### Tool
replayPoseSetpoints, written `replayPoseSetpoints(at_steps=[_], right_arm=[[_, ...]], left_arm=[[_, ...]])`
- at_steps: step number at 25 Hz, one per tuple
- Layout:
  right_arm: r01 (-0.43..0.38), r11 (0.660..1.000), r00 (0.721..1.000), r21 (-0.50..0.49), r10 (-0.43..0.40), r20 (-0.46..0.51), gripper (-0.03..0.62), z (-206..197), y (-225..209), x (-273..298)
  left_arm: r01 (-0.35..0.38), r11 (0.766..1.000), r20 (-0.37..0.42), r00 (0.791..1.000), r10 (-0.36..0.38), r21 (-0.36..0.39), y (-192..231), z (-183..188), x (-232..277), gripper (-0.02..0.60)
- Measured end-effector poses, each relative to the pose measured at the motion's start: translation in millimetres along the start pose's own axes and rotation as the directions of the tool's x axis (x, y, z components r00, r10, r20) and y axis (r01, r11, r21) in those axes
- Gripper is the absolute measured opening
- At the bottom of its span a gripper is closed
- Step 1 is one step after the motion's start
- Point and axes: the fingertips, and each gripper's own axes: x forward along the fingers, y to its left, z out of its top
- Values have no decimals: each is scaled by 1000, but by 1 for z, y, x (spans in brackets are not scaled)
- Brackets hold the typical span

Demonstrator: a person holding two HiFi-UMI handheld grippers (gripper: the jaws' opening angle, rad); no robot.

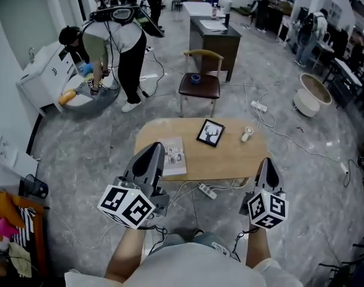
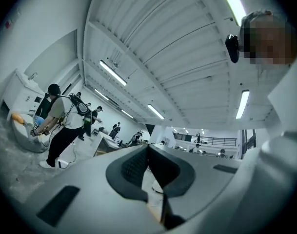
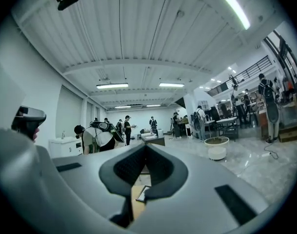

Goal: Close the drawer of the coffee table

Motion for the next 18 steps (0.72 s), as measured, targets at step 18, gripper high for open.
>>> replayPoseSetpoints(at_steps=[18], right_arm=[[53, 998, 998, -46, -54, -17, 2, 18, -11, -9]], left_arm=[[-6, 998, -96, 995, 11, 60, -1, -15, 18, -5]])
